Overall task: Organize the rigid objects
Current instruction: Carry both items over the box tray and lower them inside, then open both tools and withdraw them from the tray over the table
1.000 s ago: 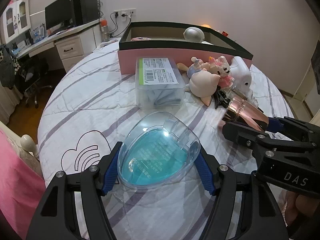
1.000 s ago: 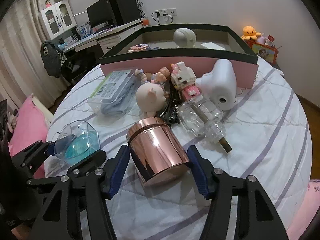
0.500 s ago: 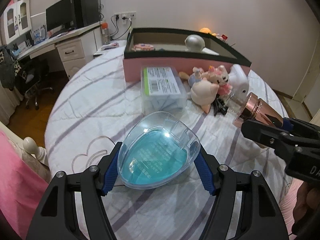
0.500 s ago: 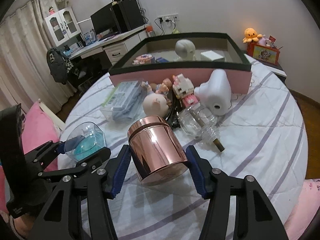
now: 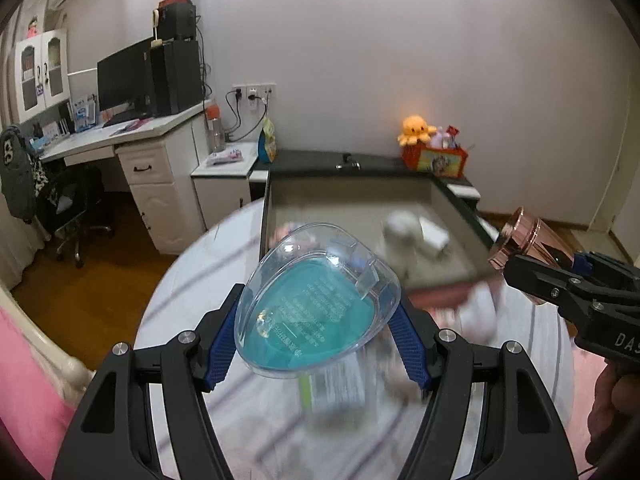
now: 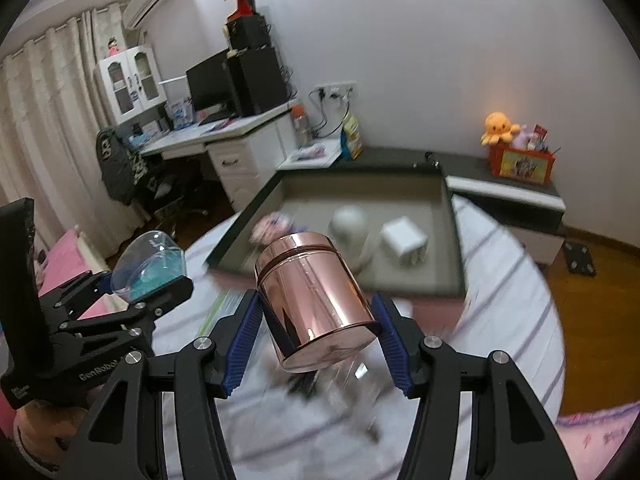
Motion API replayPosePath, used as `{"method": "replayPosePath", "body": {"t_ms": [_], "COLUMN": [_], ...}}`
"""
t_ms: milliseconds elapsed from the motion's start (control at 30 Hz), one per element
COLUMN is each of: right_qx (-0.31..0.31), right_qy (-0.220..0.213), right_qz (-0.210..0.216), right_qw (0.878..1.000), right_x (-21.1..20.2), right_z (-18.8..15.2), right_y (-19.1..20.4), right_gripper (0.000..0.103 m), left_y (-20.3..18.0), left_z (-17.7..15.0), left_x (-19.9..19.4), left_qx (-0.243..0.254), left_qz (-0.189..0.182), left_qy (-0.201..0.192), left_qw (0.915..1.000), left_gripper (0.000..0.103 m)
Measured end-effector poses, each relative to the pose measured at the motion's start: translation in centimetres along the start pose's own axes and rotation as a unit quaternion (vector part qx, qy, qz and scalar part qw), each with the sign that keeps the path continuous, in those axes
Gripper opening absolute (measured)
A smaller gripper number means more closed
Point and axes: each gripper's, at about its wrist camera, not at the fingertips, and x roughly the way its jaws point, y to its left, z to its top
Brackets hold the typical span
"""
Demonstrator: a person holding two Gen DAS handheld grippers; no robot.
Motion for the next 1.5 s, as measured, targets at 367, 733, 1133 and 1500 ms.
{"method": "replayPosePath", "body": {"t_ms": [367,733,1133,1500], "right_qx": [0.009,0.027,0.052,0.065], "right_qy": [0.040,0.091,0.080,0.016], "right_qz": [-0.035,-0.048,-0.048,-0.057], "right_qw": [0.999,0.994,0.994,0.996], "right_x": [9.4,14.7,12.8,6.0], "right_z": [6.0,6.0,5.7,4.3], "right_y": [-4.3,-7.1,-7.1,-4.1], "right_gripper": [0.058,0.058,0.088,0.103], "left_y": [-0.7,-1.4,0.0,0.9], "left_z": [7.6,7.1,6.9,4.9], "left_x": [10.7,17.3,13.0,3.5], "left_qx": [0.005,0.006,-0.003,-0.009], "left_qz": [0.001,-0.006,0.003,0.012], "left_qy": [0.028,0.087,0.046,-0.008], "left_qw": [0.9996,0.9961,0.9989,0.9999], "left_gripper": [0.069,0.070,0.101,0.103]}}
